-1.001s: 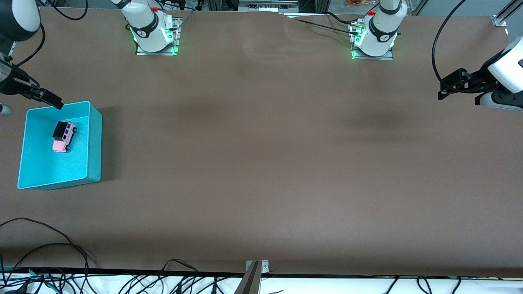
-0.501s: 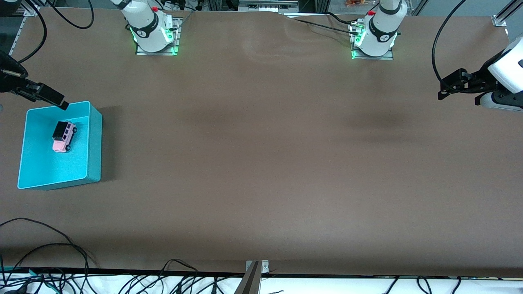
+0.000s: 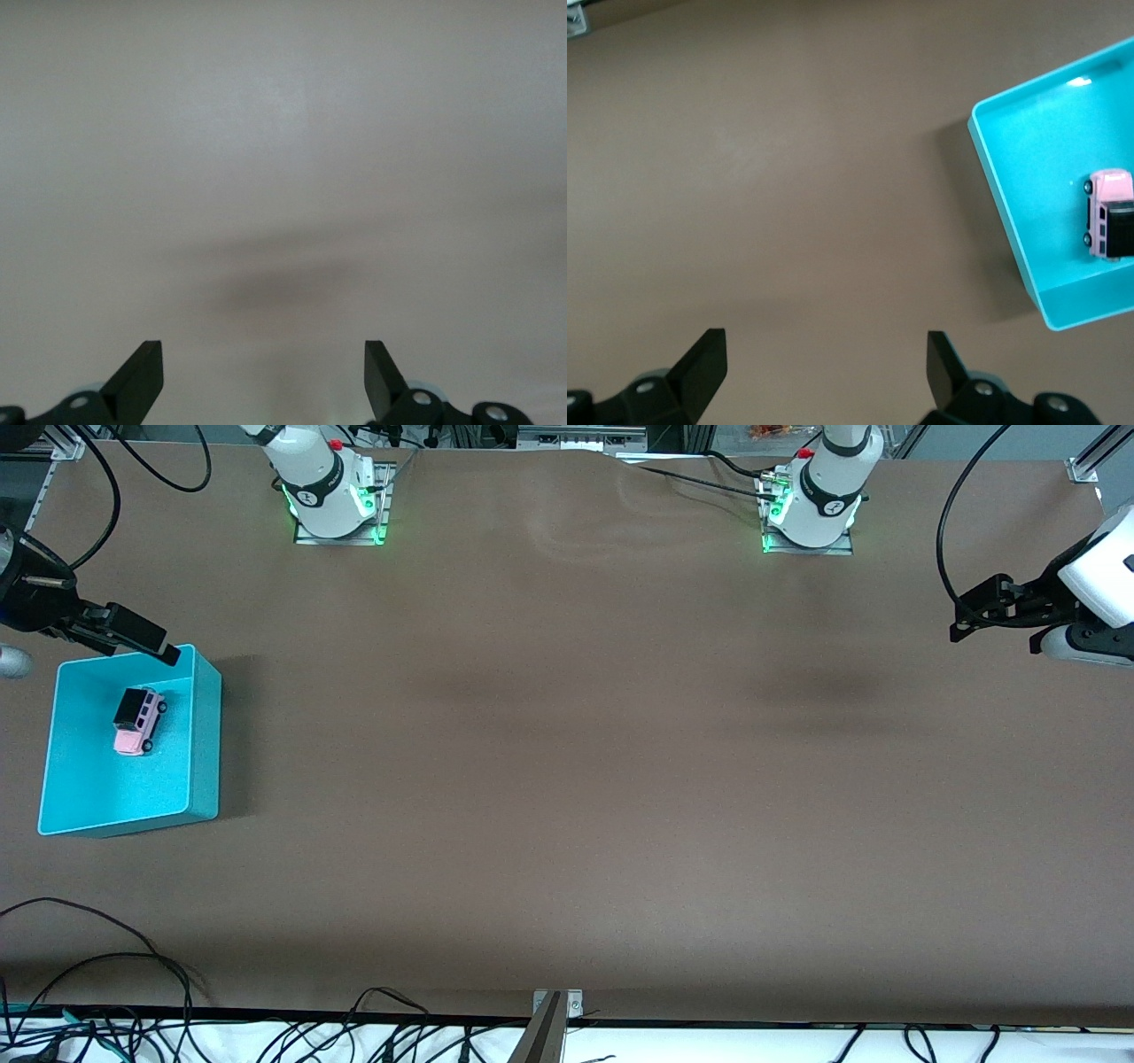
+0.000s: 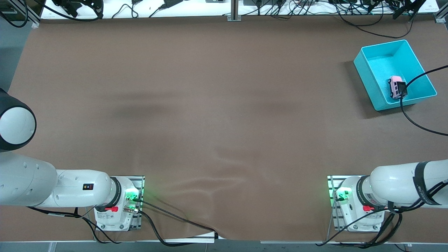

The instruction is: Wind and store pink jeep toy

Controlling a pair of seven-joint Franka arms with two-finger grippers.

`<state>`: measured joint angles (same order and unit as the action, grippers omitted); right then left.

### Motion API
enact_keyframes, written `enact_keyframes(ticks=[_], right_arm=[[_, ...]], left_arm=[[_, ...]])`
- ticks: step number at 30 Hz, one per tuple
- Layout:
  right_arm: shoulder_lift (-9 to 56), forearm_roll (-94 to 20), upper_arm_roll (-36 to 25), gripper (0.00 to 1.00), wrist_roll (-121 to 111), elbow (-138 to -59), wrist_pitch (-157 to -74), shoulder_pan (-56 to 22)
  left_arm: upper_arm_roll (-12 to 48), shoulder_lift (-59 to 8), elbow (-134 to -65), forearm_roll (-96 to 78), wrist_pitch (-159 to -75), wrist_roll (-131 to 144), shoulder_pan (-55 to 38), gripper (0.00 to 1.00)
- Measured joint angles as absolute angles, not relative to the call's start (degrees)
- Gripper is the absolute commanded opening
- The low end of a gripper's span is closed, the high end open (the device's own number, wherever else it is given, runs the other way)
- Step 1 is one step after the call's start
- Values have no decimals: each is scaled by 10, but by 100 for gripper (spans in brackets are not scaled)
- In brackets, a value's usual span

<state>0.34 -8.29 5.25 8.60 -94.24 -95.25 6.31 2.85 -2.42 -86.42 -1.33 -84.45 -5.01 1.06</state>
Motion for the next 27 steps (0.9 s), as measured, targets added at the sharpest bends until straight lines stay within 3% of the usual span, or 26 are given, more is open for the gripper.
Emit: enact_keyframes(ticks=[27], right_arm=[[13, -4, 62, 100, -3, -944, -932, 50]], left_arm=[[29, -24, -864, -13, -844, -50, 11, 100]])
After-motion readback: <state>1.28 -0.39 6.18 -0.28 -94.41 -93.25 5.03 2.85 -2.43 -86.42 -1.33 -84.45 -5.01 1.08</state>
